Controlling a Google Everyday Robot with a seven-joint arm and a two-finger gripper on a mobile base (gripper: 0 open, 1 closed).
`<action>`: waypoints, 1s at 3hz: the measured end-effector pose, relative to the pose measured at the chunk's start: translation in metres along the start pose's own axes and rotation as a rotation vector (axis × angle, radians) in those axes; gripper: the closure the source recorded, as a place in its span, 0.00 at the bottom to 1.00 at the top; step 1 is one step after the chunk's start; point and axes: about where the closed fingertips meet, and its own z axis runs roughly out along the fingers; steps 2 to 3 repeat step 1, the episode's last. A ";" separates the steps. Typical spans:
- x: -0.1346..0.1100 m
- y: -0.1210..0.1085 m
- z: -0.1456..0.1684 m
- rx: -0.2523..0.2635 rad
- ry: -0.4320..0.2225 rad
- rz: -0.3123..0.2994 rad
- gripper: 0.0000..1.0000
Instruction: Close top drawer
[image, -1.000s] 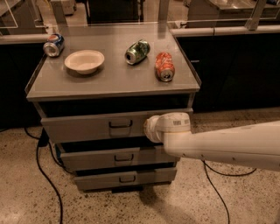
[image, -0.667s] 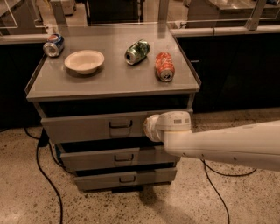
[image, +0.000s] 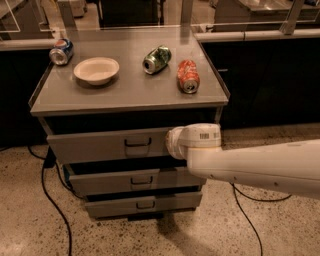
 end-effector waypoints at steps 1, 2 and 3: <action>0.000 0.000 0.000 0.000 0.000 0.000 0.77; 0.000 0.000 0.000 0.000 0.000 0.000 0.77; 0.000 0.000 0.000 0.000 0.000 0.000 0.77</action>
Offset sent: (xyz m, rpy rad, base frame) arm 0.0000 0.0000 0.0000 0.0000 0.0000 0.0000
